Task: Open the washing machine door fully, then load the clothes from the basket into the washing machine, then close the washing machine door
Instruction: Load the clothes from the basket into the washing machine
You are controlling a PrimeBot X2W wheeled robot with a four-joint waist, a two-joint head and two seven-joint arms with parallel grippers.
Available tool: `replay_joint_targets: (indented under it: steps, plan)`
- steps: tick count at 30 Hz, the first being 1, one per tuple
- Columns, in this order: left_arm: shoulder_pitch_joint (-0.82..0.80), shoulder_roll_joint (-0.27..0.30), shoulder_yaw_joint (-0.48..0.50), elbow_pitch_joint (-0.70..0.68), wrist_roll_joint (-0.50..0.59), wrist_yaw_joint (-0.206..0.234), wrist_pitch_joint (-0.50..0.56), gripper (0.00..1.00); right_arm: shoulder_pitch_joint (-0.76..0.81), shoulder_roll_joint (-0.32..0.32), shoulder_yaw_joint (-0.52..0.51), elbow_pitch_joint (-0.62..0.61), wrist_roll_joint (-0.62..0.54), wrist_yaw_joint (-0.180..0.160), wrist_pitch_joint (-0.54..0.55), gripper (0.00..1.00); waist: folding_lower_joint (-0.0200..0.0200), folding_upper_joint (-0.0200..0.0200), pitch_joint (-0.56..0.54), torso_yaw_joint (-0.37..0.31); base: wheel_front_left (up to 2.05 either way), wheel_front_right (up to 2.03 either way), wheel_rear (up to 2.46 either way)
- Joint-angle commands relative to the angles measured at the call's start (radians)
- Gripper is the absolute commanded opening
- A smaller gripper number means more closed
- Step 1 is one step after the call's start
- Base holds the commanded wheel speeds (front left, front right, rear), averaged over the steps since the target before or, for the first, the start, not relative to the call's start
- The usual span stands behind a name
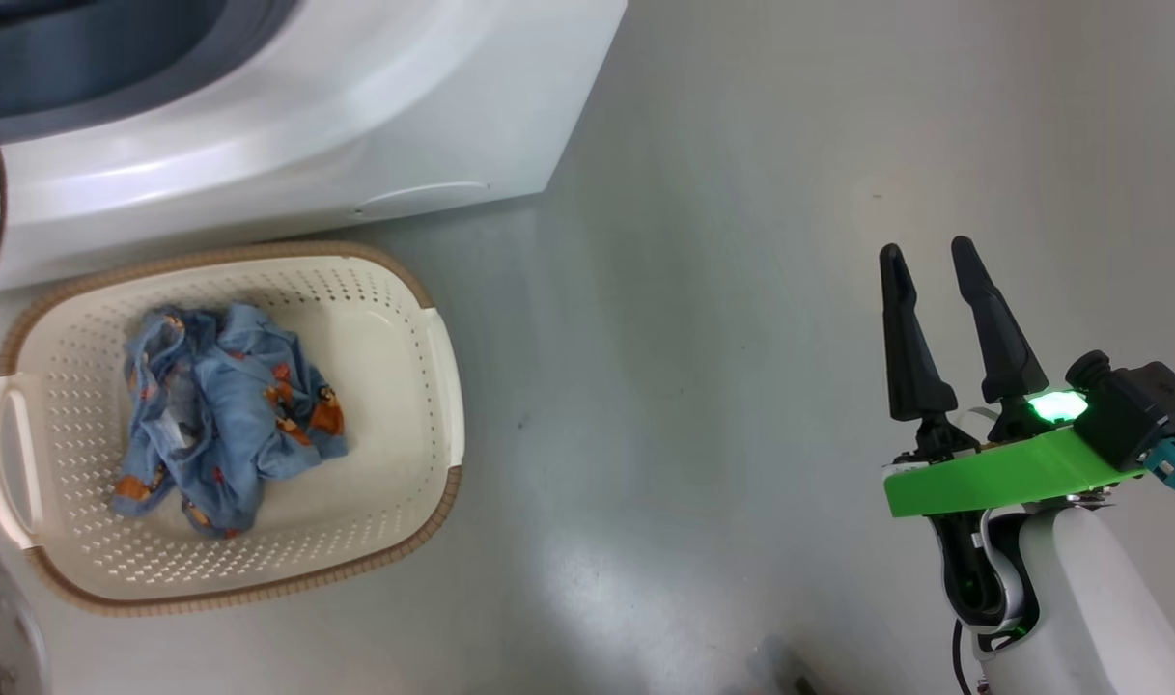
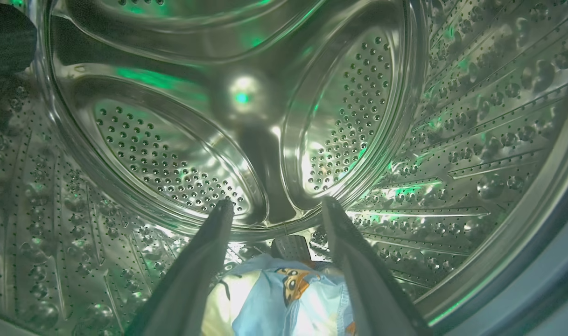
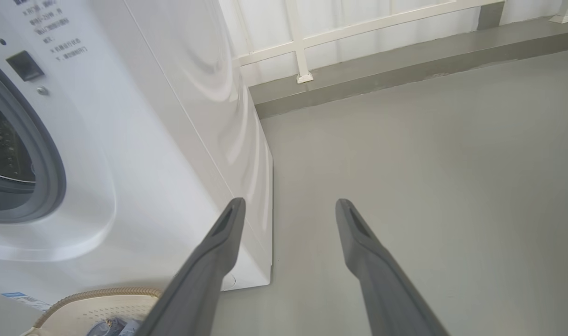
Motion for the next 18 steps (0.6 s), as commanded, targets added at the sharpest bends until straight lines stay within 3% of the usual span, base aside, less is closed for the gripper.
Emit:
replay_joint_targets:
  steps: [1, 18]
  plan:
    - [0.033, 0.041, 0.016, -0.033, -0.013, -0.003, -0.005, 1.00, 0.004, -0.004, 0.017, -0.019, 0.001, 0.005, -0.008, 1.00, 0.0001, 0.0000, -0.013, 0.005, 0.00, 0.00, 0.00]
    - [0.369, -0.062, 0.089, -0.230, -0.067, -0.015, -0.005, 1.00, 0.036, -0.054, -0.004, -0.009, -0.002, 0.005, -0.008, 1.00, 0.0001, 0.0000, -0.155, 0.078, 0.00, 0.00, 0.00]
